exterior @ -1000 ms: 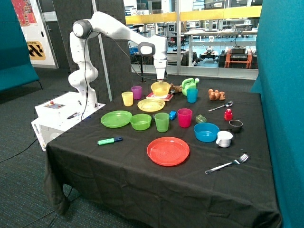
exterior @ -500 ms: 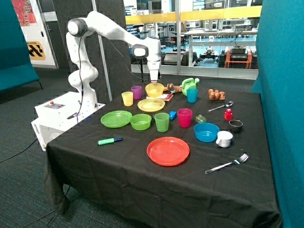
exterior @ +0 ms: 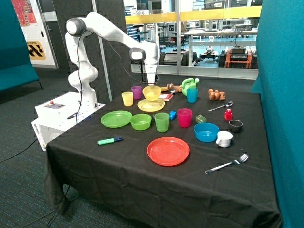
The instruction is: Place the bowls on the appropriate plate
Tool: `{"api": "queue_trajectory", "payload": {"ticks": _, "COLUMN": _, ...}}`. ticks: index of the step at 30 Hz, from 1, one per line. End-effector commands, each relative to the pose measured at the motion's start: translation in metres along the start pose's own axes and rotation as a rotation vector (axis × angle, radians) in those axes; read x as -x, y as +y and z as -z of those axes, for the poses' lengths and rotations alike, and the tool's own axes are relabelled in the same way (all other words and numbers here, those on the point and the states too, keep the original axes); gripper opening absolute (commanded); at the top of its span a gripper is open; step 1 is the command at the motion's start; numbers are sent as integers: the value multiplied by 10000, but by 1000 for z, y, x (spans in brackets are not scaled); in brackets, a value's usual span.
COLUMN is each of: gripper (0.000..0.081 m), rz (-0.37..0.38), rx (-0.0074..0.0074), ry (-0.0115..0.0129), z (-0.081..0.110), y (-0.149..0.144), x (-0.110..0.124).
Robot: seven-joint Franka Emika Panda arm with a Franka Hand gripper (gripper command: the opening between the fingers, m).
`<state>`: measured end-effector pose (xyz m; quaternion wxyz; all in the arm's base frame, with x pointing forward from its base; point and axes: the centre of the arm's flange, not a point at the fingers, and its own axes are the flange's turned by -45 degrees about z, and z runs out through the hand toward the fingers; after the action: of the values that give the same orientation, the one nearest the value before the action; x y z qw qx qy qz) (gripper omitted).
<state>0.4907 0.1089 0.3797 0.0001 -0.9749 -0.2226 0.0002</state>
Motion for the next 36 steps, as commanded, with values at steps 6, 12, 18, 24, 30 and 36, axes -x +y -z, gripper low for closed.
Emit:
{"api": "queue_trajectory", "payload": {"ticks": 6, "gripper": 0, "rz": -503, "rx": 2, "ry": 4, "z": -42, "y": 1, "x": 12}}
{"api": "queue_trajectory", "payload": {"ticks": 12, "gripper": 0, "rz": -635, "rx": 2, "ry": 4, "z": -48, "y": 3, "x": 2}}
{"api": "queue_trajectory", "payload": {"ticks": 18, "gripper": 0, "rz": -699, "rx": 2, "ry": 4, "z": -56, "y": 4, "x": -4}}
{"api": "queue_trajectory", "payload": {"ticks": 24, "gripper": 0, "rz": -756, "rx": 2, "ry": 4, "z": -60, "y": 4, "x": -5}}
{"api": "queue_trajectory", "payload": {"ticks": 30, "gripper": 0, "rz": -788, "rx": 2, "ry": 4, "z": -63, "y": 4, "x": -5}}
{"api": "queue_trajectory", "payload": {"ticks": 36, "gripper": 0, "rz": -671, "rx": 2, "ry": 4, "z": -61, "y": 2, "x": -3}}
